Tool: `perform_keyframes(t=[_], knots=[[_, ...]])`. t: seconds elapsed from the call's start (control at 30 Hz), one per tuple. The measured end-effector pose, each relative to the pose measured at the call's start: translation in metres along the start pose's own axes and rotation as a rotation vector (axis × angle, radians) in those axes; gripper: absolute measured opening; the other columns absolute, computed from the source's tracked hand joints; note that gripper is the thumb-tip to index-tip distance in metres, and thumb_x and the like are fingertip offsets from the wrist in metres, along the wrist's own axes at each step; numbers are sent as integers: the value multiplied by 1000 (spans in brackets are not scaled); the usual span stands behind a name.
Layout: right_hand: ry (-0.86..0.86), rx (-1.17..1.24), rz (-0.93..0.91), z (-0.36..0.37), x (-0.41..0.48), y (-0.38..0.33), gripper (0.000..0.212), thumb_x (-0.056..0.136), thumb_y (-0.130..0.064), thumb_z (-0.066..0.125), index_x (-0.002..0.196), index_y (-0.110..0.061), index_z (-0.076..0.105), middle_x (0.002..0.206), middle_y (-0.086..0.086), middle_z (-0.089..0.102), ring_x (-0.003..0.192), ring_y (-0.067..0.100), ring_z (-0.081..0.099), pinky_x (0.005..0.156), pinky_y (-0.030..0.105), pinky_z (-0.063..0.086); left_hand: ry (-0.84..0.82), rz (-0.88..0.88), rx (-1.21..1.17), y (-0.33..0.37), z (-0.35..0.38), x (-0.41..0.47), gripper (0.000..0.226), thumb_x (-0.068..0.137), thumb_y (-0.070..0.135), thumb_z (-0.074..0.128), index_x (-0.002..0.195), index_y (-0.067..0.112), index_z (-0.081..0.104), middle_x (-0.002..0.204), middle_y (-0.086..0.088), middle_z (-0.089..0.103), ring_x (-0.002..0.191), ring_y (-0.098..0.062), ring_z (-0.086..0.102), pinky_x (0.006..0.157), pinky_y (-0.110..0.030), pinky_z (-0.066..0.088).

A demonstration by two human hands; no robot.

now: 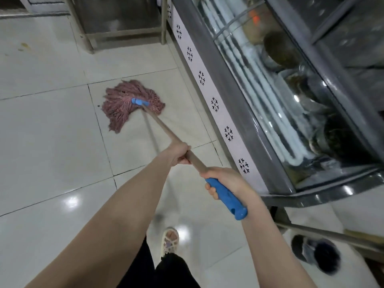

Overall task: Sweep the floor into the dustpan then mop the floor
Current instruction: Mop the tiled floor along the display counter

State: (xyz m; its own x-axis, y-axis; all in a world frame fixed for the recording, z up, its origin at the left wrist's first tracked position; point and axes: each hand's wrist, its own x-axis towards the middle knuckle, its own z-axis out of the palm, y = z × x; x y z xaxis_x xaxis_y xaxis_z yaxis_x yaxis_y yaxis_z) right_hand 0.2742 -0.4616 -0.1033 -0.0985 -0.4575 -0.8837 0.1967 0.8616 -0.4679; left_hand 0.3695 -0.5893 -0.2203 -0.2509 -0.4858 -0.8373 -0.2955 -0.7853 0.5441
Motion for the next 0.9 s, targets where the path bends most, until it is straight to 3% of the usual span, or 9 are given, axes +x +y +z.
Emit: perform_keyframes(t=[0.13,0.27,0.33,0.4,0.63,0.8,0.9], knots=[[93,93,-8,-59,-34,46,10,89,-11,61,97,-8,57,59,10,47,35,13,41,35,18,35,-113,15,56,-23,93,-17,14,97,7,46,109,2,43,73,-9,52,59,-19,58,61,-36,58],[169,184,-20,-87,-53,80,5,92,-14,59,95,-9,58,58,9,44,34,13,41,35,18,35,-224,-4,-3,-41,149,-37,2,94,-1,46,95,0,47,81,-13,55,90,-33,63,87,-48,54],[184,226,-9,-91,-57,92,4,92,-13,60,92,-10,58,60,8,42,34,12,43,35,17,37,-254,-7,-5,-51,160,-43,6,94,-3,45,91,0,48,84,-15,56,93,-33,61,90,-48,52],[179,221,-6,-90,-61,100,4,91,-12,61,91,-9,58,61,8,42,34,12,44,36,18,38,-260,-5,2,-59,160,-51,5,95,-2,44,99,-1,47,86,-14,54,93,-31,59,90,-47,52],[75,73,-10,-40,-77,106,13,90,-8,63,101,-7,55,58,11,47,34,15,43,36,18,40,-174,22,-37,-86,95,-78,9,98,4,45,105,-1,46,84,-13,53,95,-29,58,84,-41,53],[-46,-43,-36,43,-91,129,15,89,-8,63,99,-7,52,60,11,47,34,15,45,37,18,41,-60,52,-118,-130,-1,-113,9,98,5,46,89,2,48,83,-12,53,95,-29,58,83,-39,53],[-130,-120,-52,104,-98,151,16,90,-7,62,102,-7,51,61,10,45,32,15,45,37,17,40,27,55,-168,-168,-66,-141,10,98,6,45,91,0,49,88,-14,54,93,-28,60,78,-37,53]])
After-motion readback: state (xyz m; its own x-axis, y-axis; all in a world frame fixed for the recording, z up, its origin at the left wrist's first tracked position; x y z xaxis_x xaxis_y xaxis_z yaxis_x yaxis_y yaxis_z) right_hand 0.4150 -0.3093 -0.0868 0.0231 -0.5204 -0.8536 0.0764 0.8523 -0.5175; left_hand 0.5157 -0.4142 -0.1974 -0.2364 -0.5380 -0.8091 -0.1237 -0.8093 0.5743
